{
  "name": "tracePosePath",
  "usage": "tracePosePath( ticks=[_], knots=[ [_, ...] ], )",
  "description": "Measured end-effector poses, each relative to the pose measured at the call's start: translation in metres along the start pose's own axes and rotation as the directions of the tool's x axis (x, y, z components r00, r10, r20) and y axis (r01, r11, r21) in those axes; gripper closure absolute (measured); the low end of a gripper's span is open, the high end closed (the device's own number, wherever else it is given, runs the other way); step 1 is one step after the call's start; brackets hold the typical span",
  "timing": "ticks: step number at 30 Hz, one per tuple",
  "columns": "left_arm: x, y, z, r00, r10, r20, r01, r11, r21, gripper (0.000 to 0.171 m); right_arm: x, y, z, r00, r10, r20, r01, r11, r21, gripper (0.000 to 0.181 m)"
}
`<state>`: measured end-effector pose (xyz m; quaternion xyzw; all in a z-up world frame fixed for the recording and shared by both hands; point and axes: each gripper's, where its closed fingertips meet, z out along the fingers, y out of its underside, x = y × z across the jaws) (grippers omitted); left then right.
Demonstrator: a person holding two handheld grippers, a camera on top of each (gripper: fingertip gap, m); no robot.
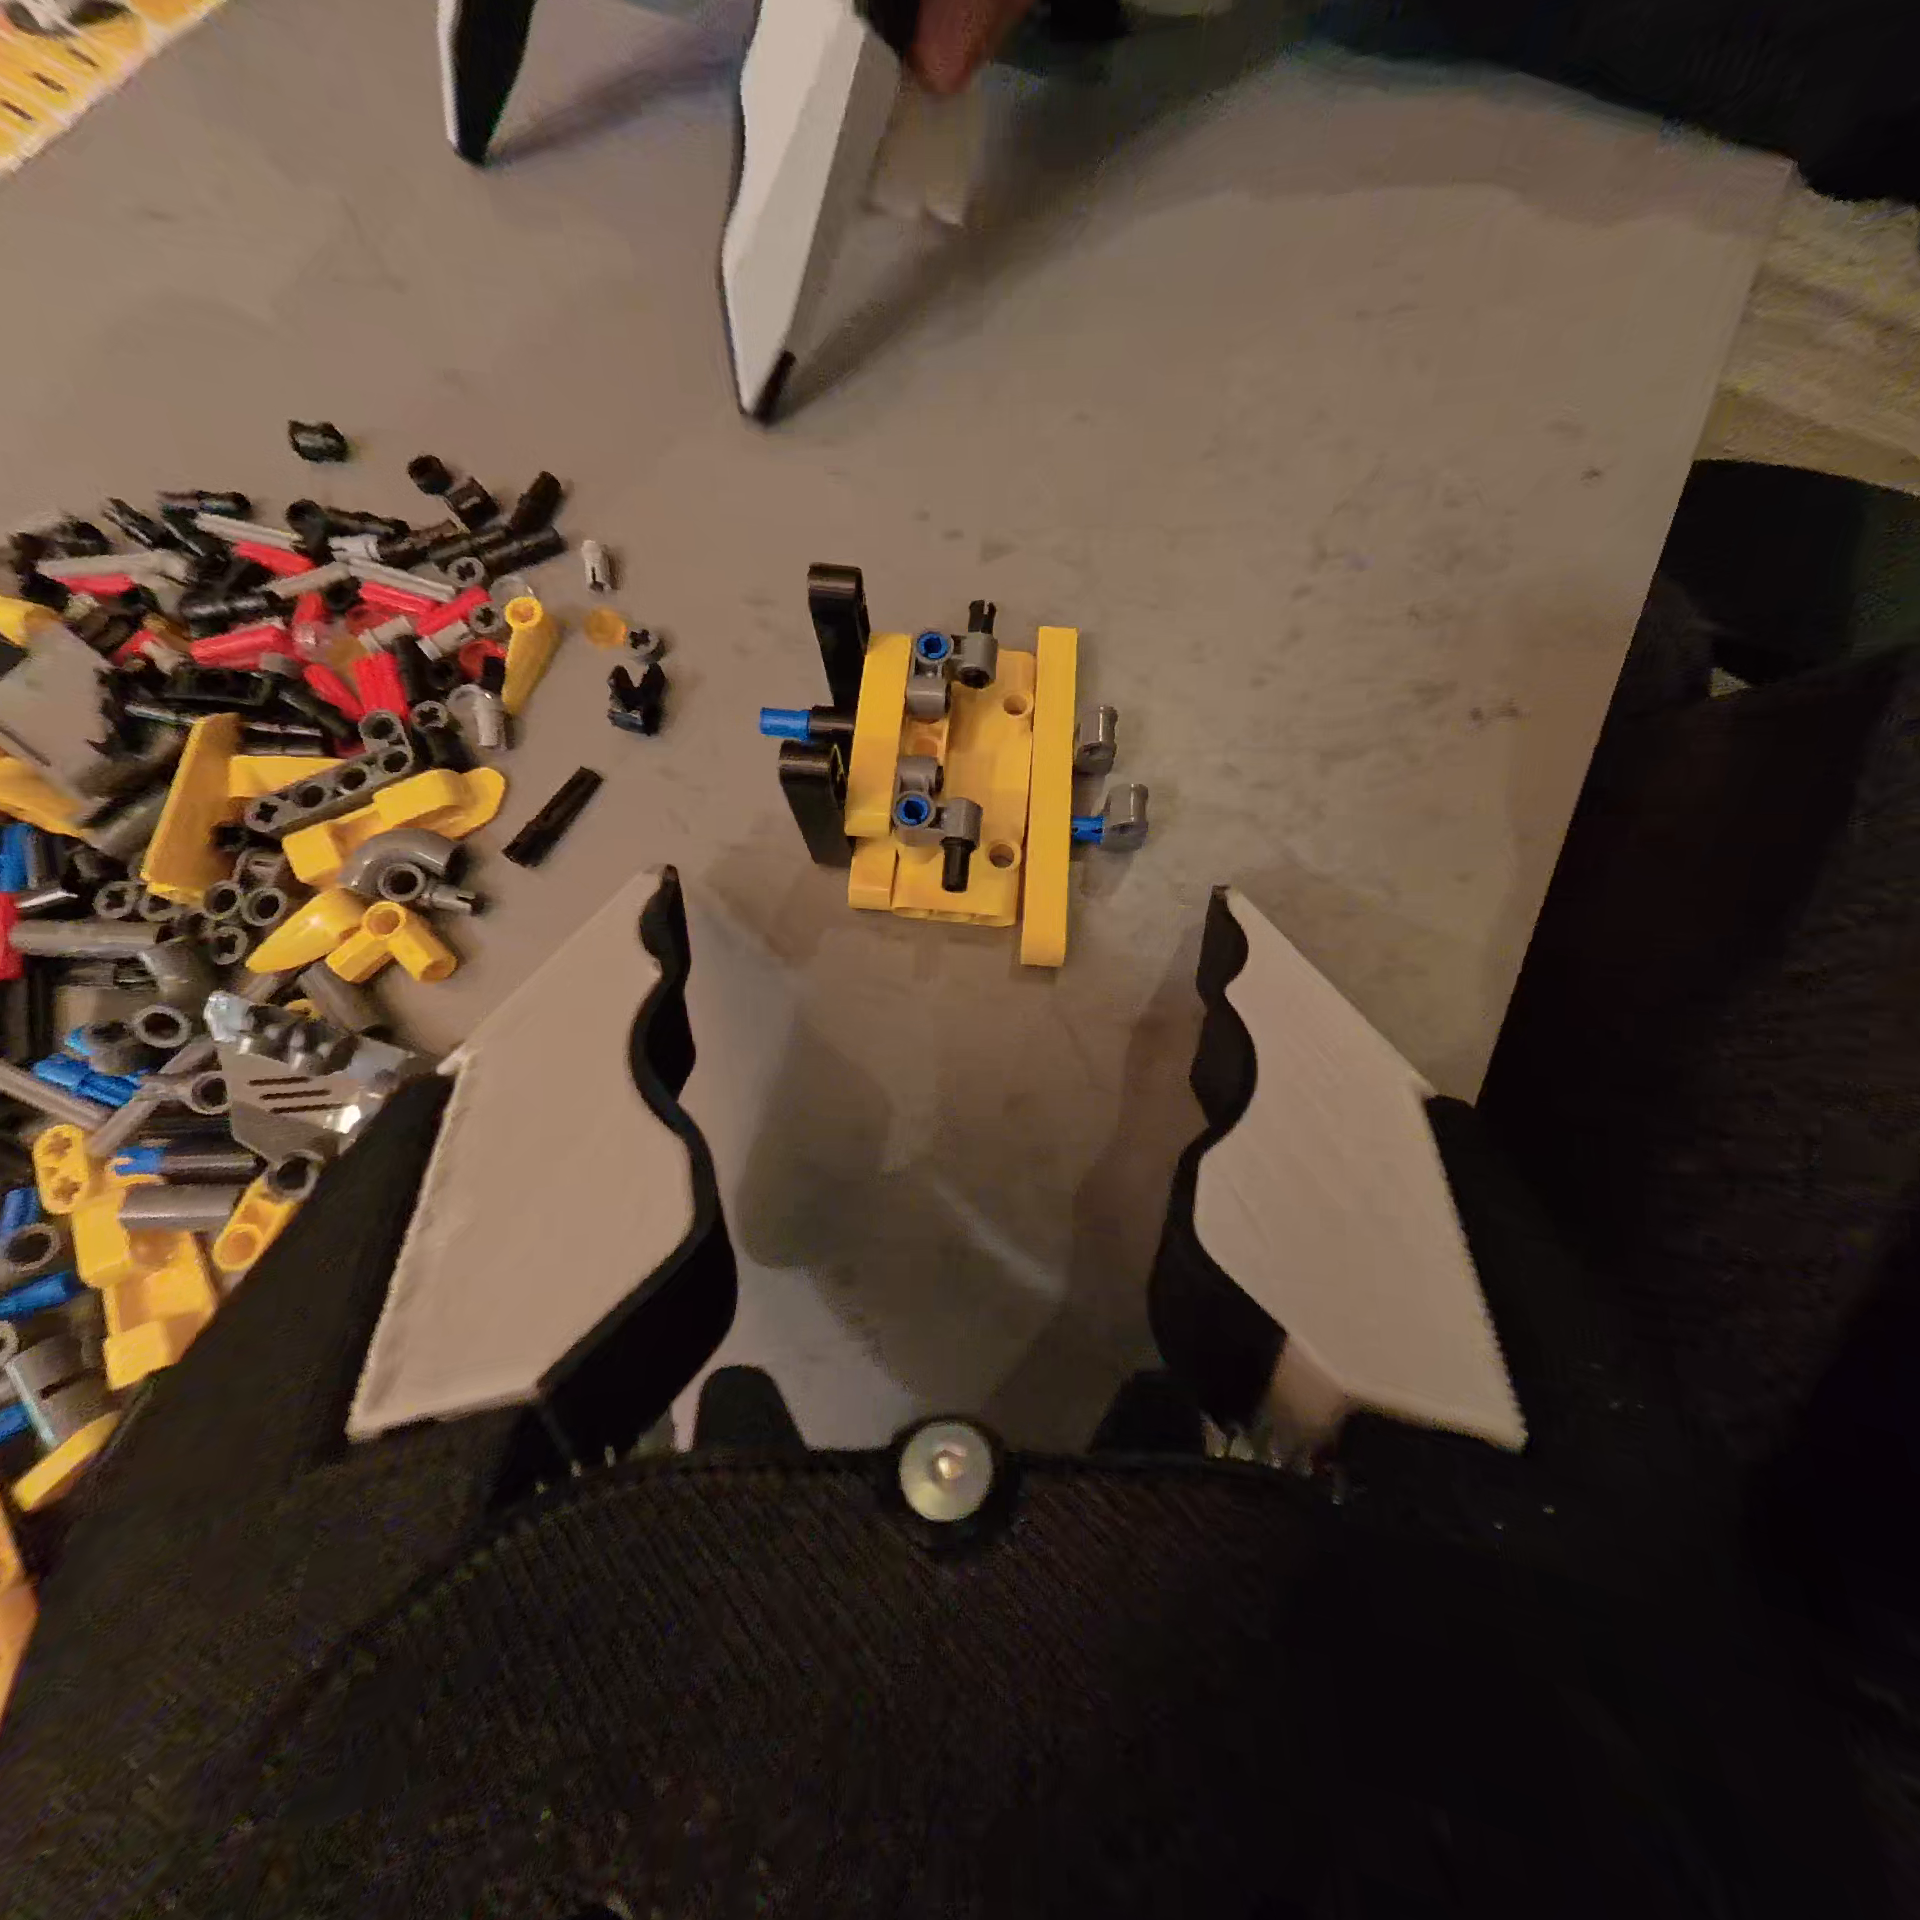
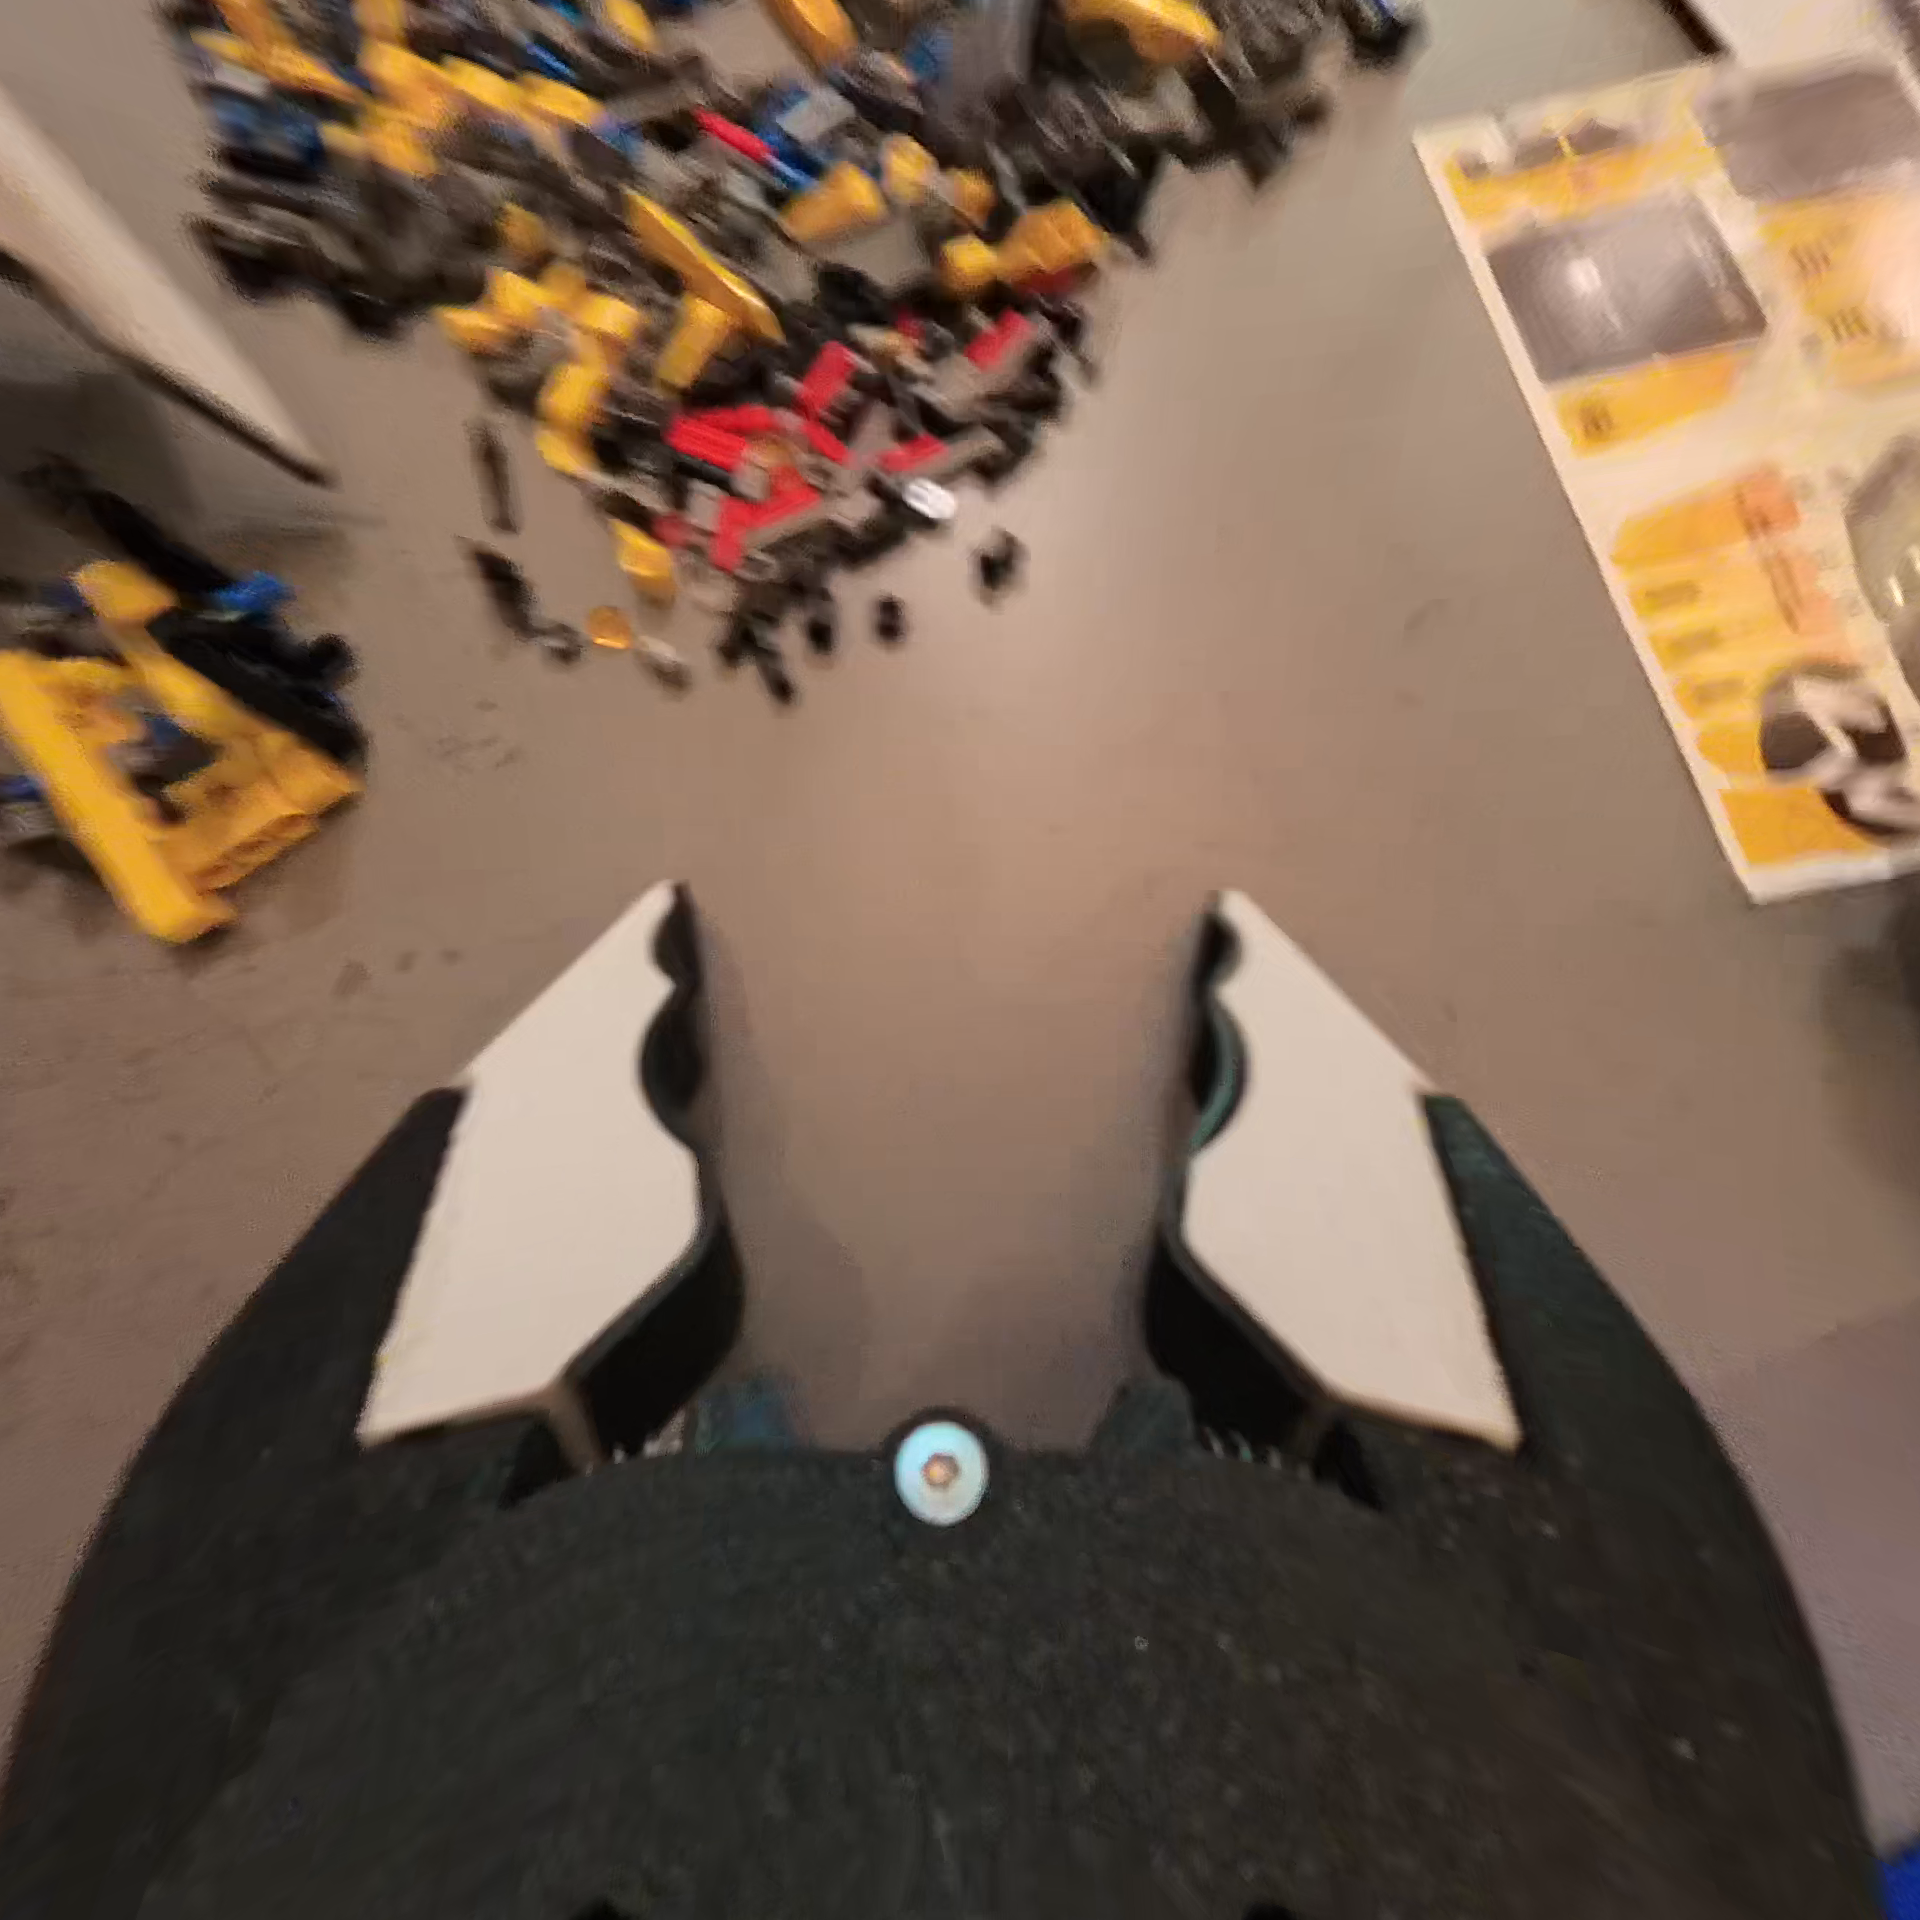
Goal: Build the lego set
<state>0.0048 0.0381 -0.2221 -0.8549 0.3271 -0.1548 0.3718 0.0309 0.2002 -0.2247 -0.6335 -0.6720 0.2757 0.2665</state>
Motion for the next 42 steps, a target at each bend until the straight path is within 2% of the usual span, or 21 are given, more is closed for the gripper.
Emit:
tracePosePath(
  ticks=[3, 6, 10, 13, 17, 21, 25, 29, 31, 42],
  knots=[
    [0.004, 0.003, 0.003, 0.998, -0.03, -0.059, 0.029, 0.999, -0.029, 0.088, -0.039, -0.027, -0.015, 0.988, -0.143, 0.057, 0.134, 0.982, 0.136, 0.09],
    [-0.001, 0.003, 0.003, 0.999, -0.034, -0.042, 0.033, 0.999, -0.026, 0.102, -0.092, -0.044, -0.023, 0.948, -0.29, 0.134, 0.253, 0.937, 0.239, 0.091],
    [-0.005, 0.002, 0.002, 0.998, -0.055, -0.035, 0.055, 0.998, -0.02, 0.11, -0.133, -0.042, -0.014, 0.91, -0.364, 0.201, 0.316, 0.92, 0.234, 0.085],
    [-0.007, 0.001, 0.002, 0.998, -0.062, -0.03, 0.062, 0.998, -0.016, 0.114, -0.151, -0.036, -0.006, 0.893, -0.345, 0.288, 0.292, 0.932, 0.214, 0.085],
    [-0.01, -0.001, 0.003, 0.999, -0.045, -0.014, 0.045, 0.999, -0.012, 0.124, -0.152, -0.025, 0.011, 0.9, -0.328, 0.289, 0.303, 0.945, 0.126, 0.084],
    [-0.007, -0.001, 0.005, 0.999, -0.022, -0.03, 0.022, 1.0, -0.016, 0.126, -0.15, -0.02, 0.017, 0.906, -0.315, 0.282, 0.306, 0.949, 0.077, 0.091],
    [-0.004, -0.001, 0.007, 0.998, -0.021, -0.066, 0.02, 0.999, -0.026, 0.105, -0.149, -0.021, 0.018, 0.909, -0.297, 0.294, 0.289, 0.955, 0.072, 0.097],
    [-0.003, -0.003, 0.009, 0.997, -0.002, -0.076, 0.0, 1.0, -0.025, 0.114, -0.148, -0.021, 0.019, 0.911, -0.289, 0.295, 0.282, 0.957, 0.066, 0.104],
    [-0.003, -0.004, 0.009, 0.997, 0.002, -0.08, -0.004, 1.0, -0.02, 0.124, -0.147, -0.021, 0.02, 0.914, -0.289, 0.285, 0.282, 0.957, 0.065, 0.107],
    [-0.002, -0.004, 0.009, 0.997, 0.02, -0.073, -0.022, 1.0, -0.019, 0.126, -0.149, -0.022, 0.02, 0.912, -0.28, 0.3, 0.273, 0.96, 0.067, 0.109]
  ],
)
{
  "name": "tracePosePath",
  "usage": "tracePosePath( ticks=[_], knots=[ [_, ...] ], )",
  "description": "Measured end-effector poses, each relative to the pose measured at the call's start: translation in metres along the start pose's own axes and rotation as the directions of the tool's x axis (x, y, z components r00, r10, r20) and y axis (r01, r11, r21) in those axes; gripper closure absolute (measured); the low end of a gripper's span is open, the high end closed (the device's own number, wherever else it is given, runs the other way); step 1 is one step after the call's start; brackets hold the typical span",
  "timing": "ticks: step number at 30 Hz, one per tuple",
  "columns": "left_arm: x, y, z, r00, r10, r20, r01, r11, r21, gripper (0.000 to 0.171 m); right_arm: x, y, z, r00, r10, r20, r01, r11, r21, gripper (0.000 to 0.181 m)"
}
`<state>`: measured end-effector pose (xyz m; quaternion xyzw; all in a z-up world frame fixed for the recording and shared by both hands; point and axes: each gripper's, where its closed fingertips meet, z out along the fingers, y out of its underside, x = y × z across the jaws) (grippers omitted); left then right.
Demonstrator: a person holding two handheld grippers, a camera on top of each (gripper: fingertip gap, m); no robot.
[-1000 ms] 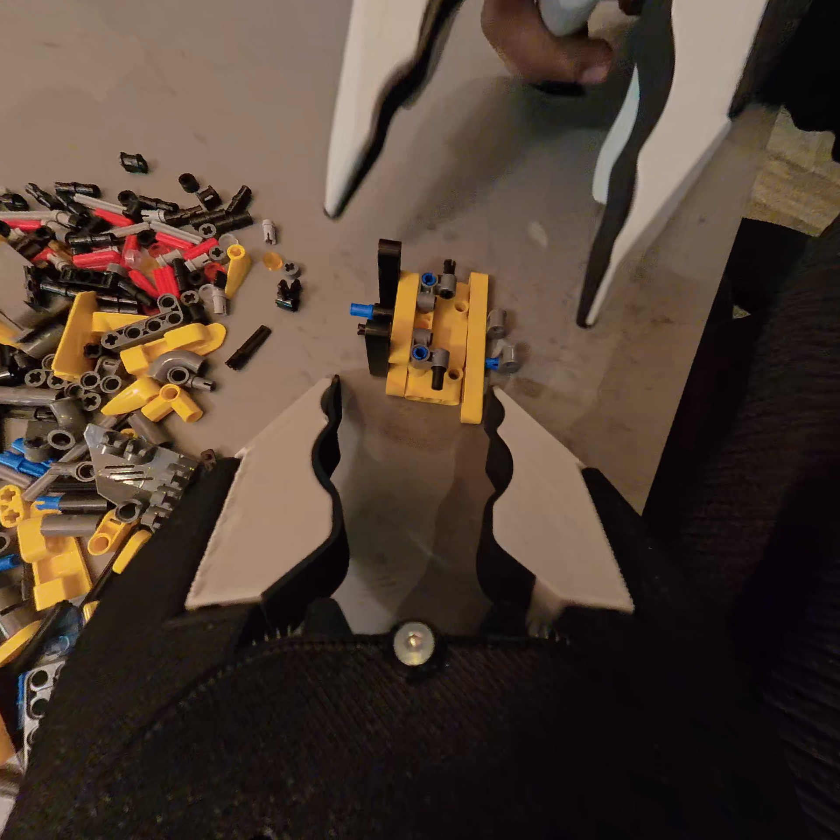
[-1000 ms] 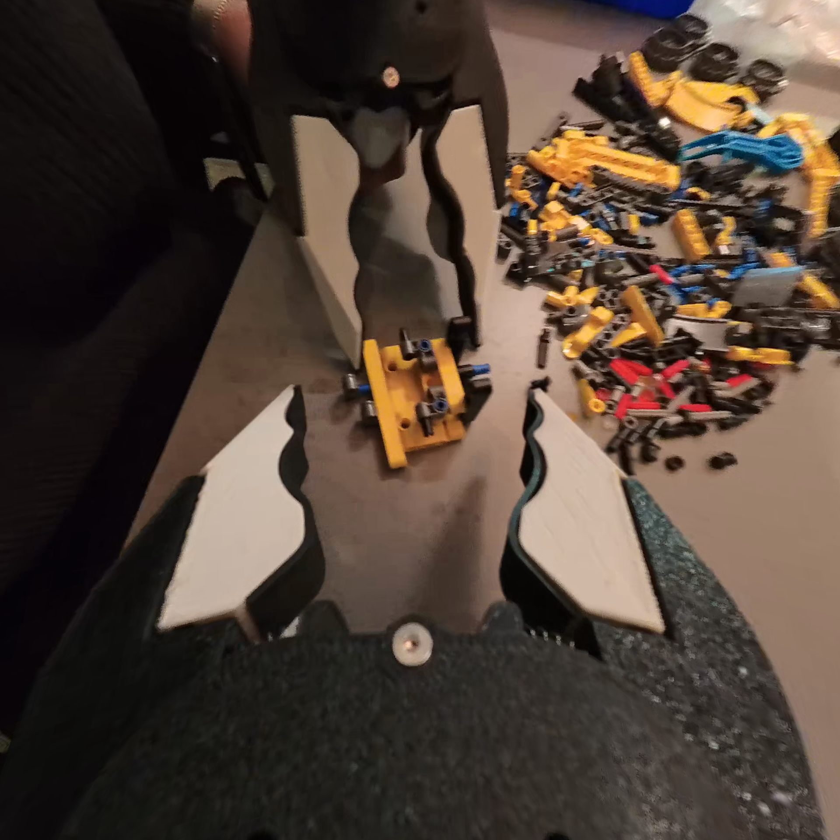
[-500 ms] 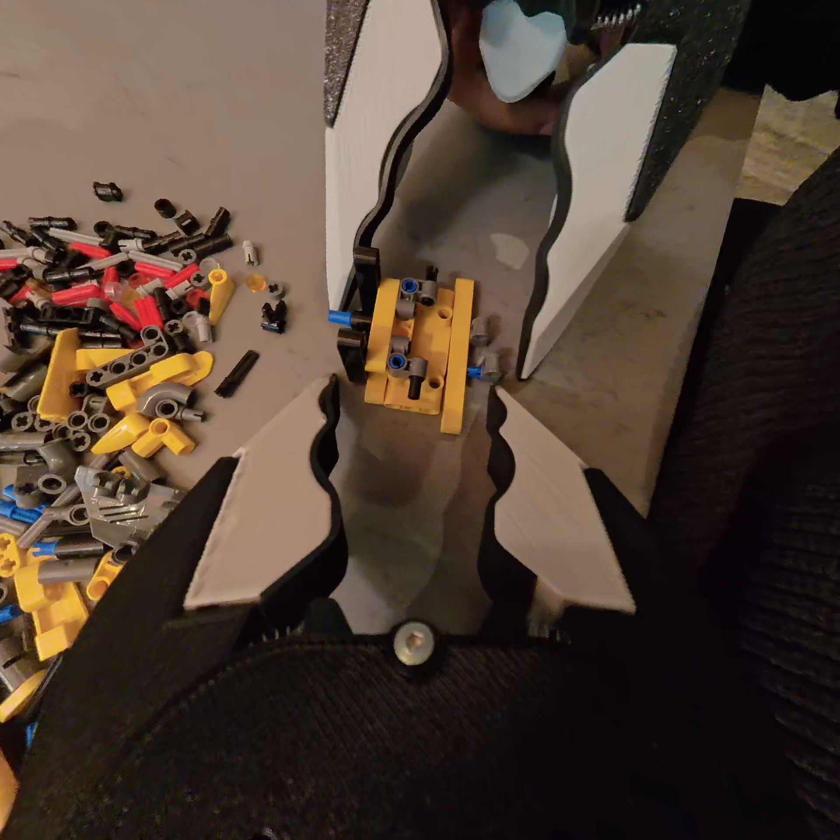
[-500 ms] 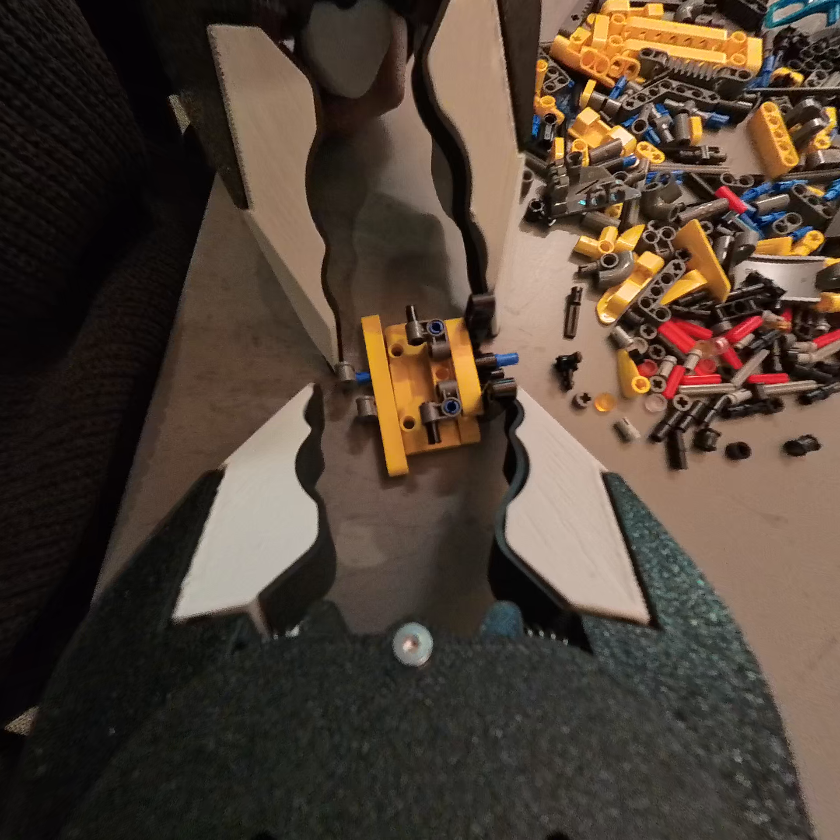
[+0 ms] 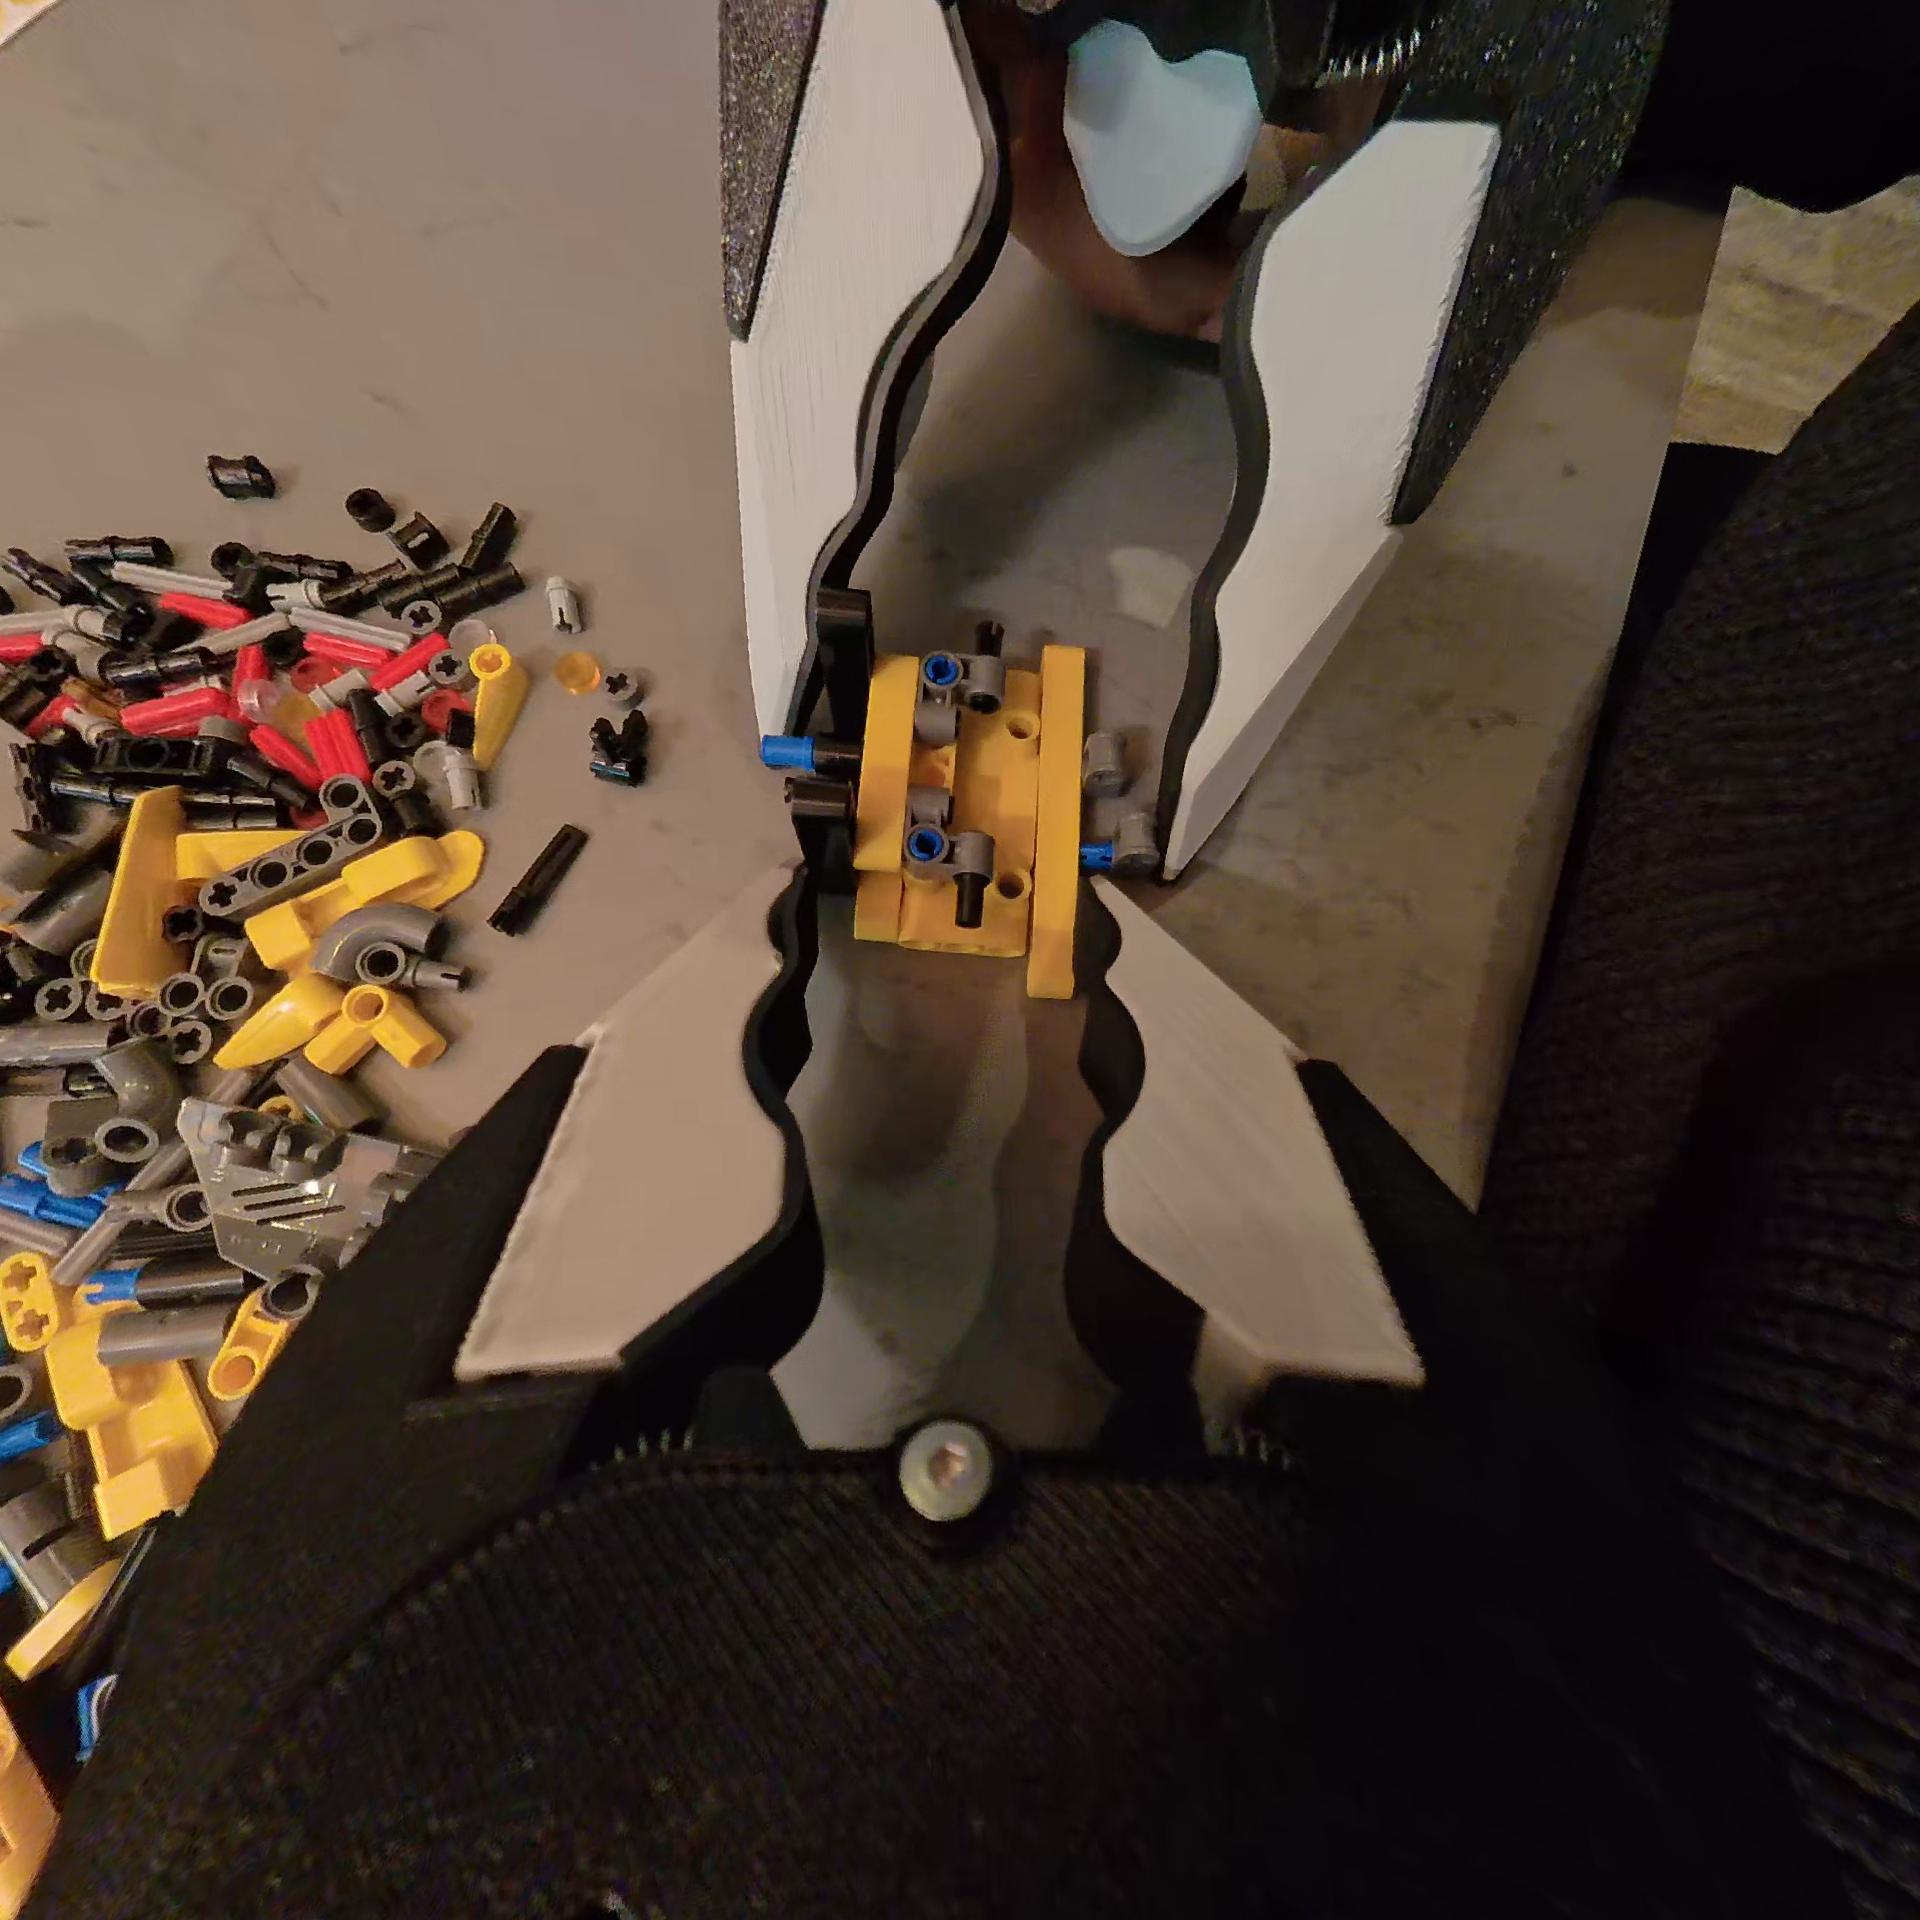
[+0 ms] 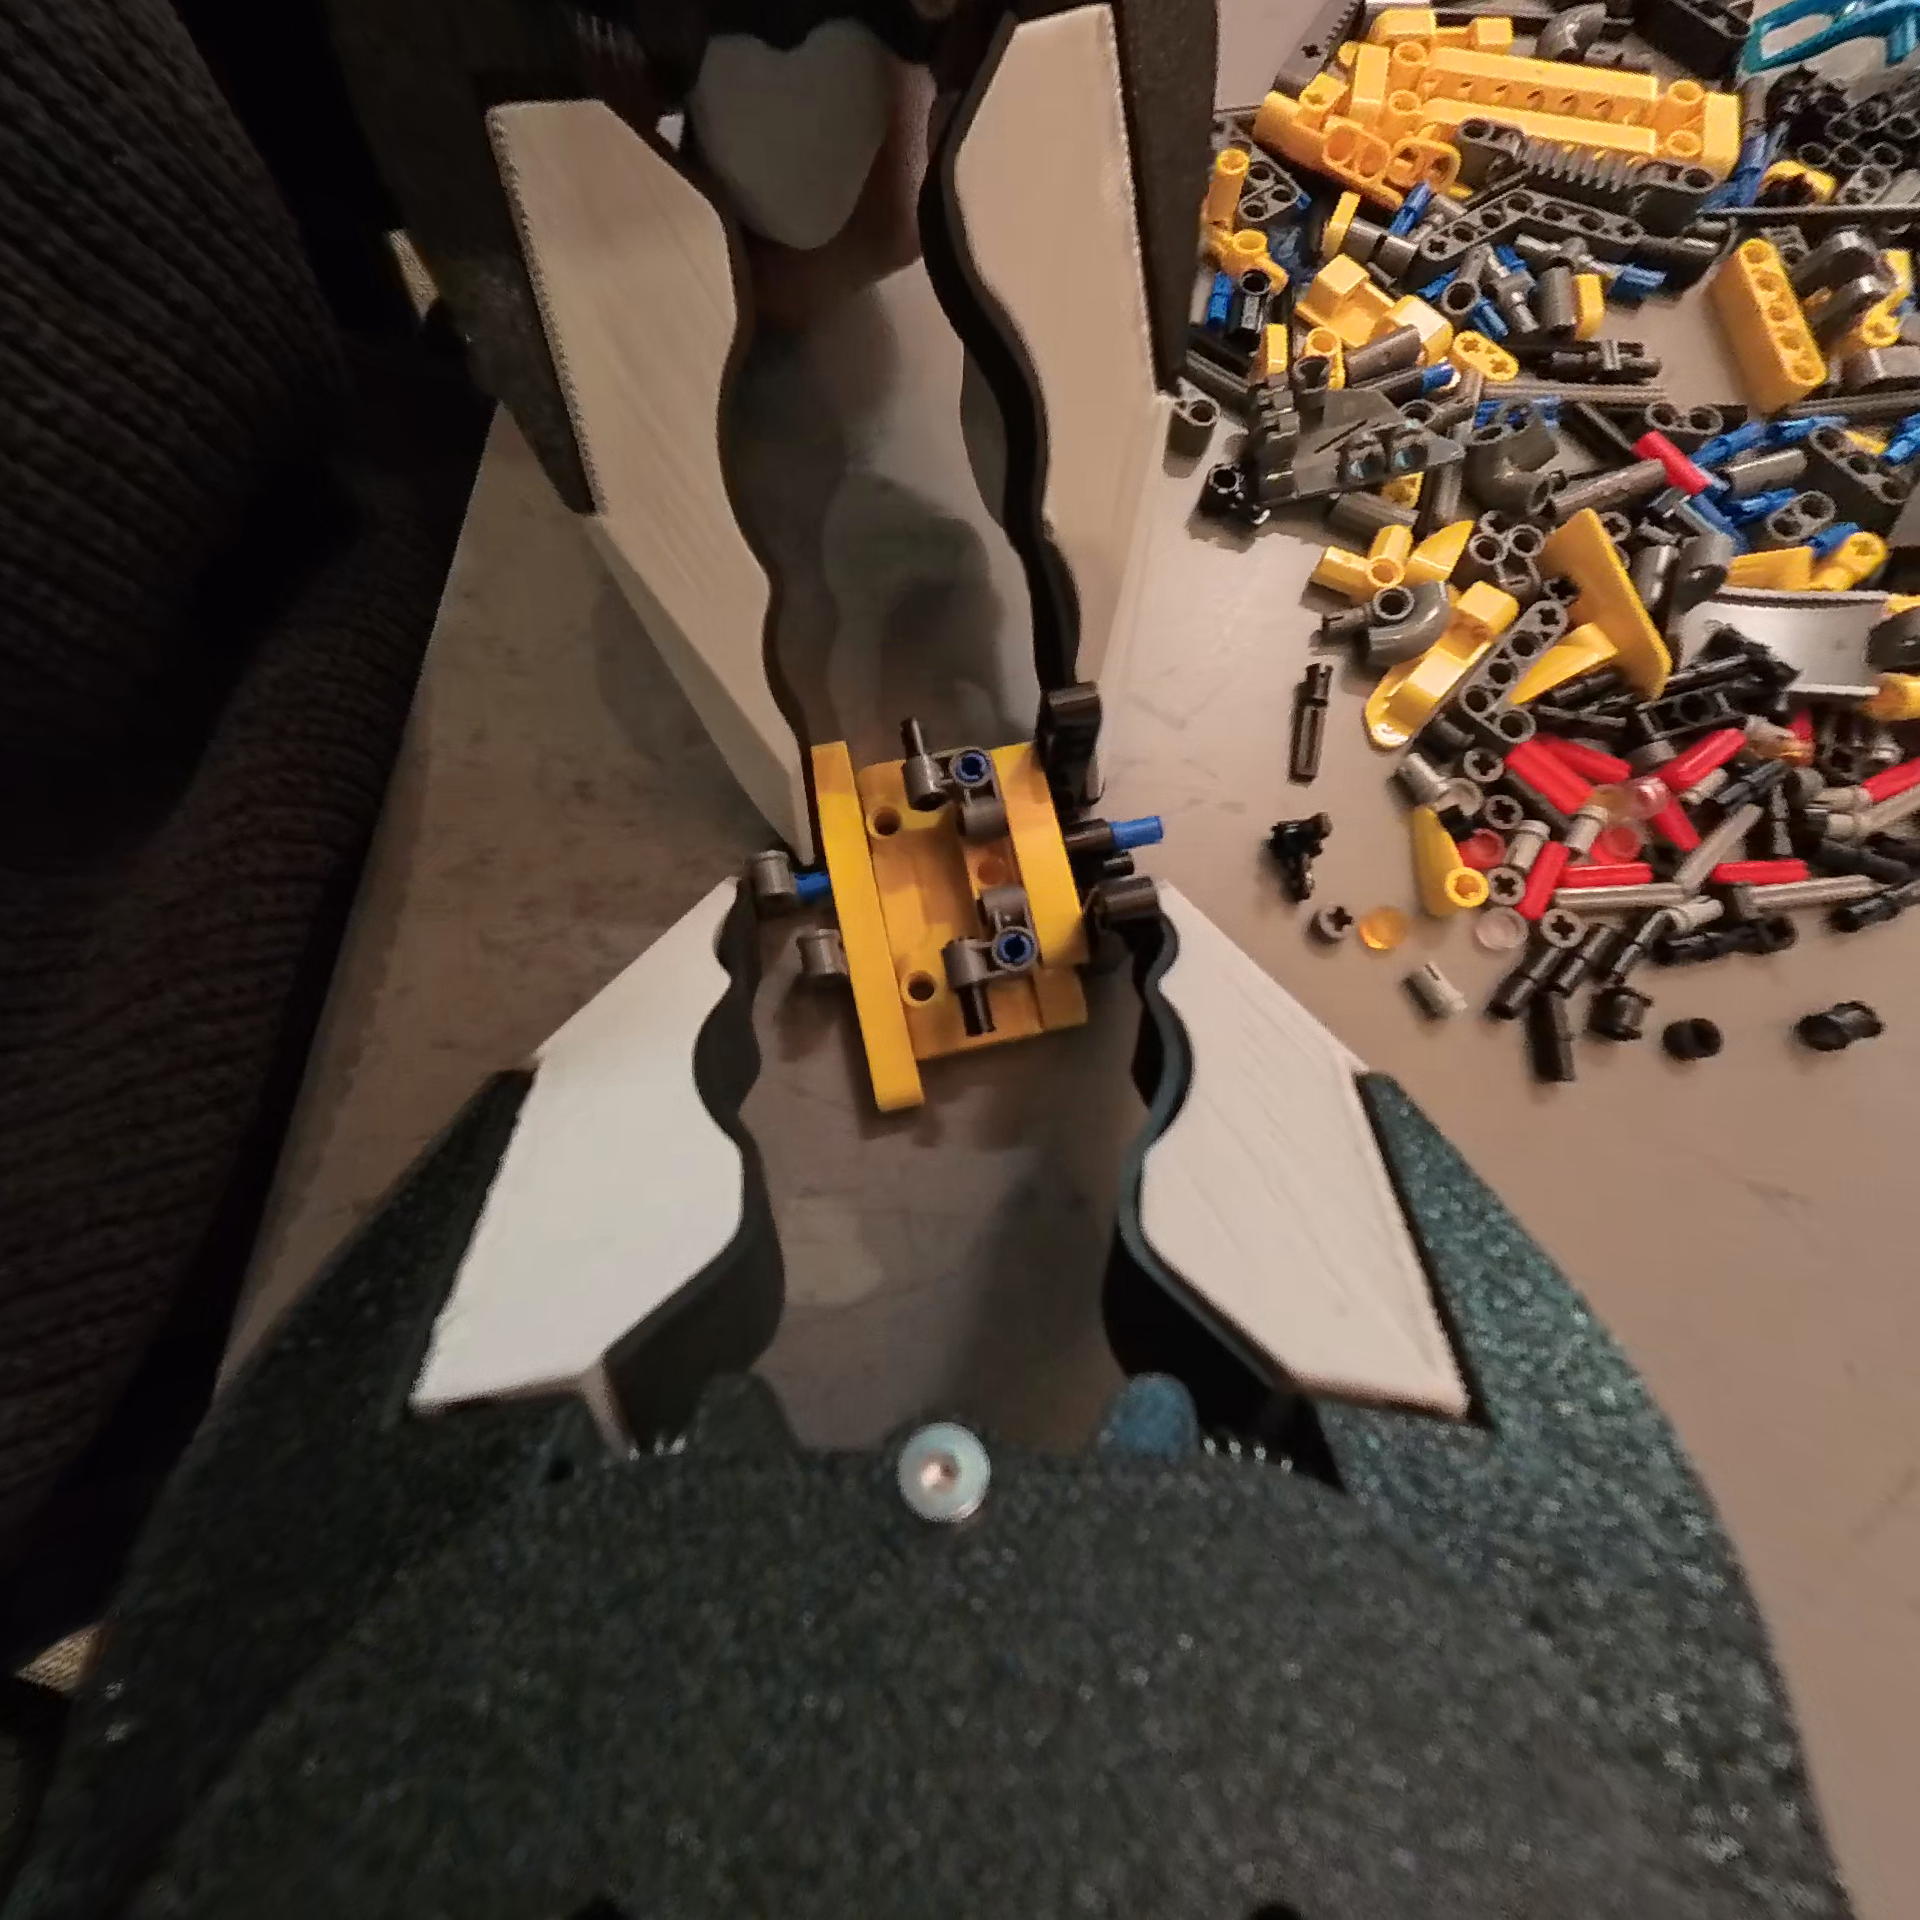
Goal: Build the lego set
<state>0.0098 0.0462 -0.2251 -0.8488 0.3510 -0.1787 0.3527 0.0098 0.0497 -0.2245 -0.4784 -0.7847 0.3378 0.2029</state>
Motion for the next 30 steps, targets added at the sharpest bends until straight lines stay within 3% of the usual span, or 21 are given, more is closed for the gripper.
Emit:
tracePosePath(
  ticks=[22, 30],
  knots=[
    [-0.0002, 0.0014, 0.0003, 1.0, -0.005, 0.011, 0.005, 1.0, -0.005, 0.125, 0.0001, 0.0001, -0.0006, 0.994, 0.11, 0.021, -0.109, 0.993, -0.036, 0.112],
    [-0.0001, 0.0005, 0.0012, 0.999, 0.018, 0.03, -0.018, 1.0, -0.006, 0.125, 0.0012, 0.0012, -0.0013, 0.998, 0.056, 0.04, -0.055, 0.998, -0.02, 0.112]
  ],
)
